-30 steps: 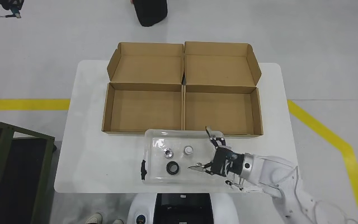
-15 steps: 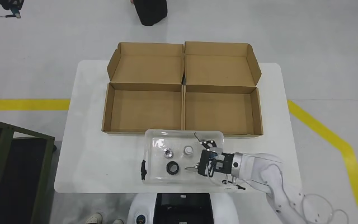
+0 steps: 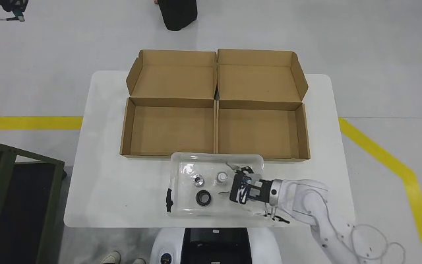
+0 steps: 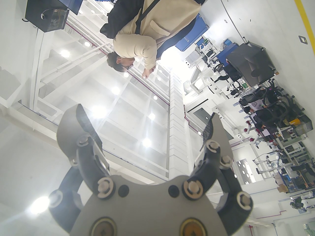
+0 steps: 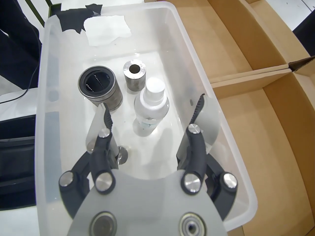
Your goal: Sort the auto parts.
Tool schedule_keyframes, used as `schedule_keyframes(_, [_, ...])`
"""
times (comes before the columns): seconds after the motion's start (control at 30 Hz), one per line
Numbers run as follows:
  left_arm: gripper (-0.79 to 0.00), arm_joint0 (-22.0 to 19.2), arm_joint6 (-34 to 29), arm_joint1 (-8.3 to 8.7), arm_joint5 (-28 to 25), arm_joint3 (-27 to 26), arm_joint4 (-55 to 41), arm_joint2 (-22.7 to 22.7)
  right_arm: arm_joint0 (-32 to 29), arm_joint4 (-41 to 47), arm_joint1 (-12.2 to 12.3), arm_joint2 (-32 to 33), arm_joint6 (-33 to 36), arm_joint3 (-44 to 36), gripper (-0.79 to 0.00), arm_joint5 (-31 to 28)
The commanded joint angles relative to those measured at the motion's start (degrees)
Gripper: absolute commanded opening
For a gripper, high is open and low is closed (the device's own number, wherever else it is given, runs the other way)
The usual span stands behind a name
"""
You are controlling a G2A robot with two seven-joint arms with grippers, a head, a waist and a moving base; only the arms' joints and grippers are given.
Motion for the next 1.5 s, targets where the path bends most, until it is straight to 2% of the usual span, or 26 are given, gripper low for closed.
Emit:
schedule_keyframes(0.0, [0.000,0.00,-0.01,0.00,0.00,0.00,0.00,0.00,0.56,-0.01,-0.10,-0.54,0.64,0.44,-0.249,0.28])
schedule_keyframes(0.27, [0.000,0.00,-0.01,0.00,0.00,0.00,0.00,0.00,3.25,0.96,-0.67,-3.06,2.92,2.62,-0.342,1.03])
schedule_keyframes(0.5, [0.000,0.00,-0.01,0.00,0.00,0.00,0.00,0.00,4.17,2.63,-0.85,-4.19,3.04,3.51,-0.554,-0.38])
schedule_keyframes(0.63, [0.000,0.00,-0.01,0.00,0.00,0.00,0.00,0.00,4.30,2.81,-0.73,-4.10,2.67,3.16,-0.776,-1.46])
schedule_keyframes(1.0, [0.000,0.00,-0.01,0.00,0.00,0.00,0.00,0.00,3.12,9.90,-0.15,0.06,1.91,-2.08,-0.785,-1.63])
schedule_keyframes(1.27, [0.000,0.00,-0.01,0.00,0.00,0.00,0.00,0.00,0.05,26.90,0.05,3.87,-1.91,-5.10,-0.785,0.20])
schedule_keyframes(1.47, [0.000,0.00,-0.01,0.00,0.00,0.00,0.00,0.00,-1.02,34.27,-0.26,5.18,-6.06,-5.41,-0.785,4.65])
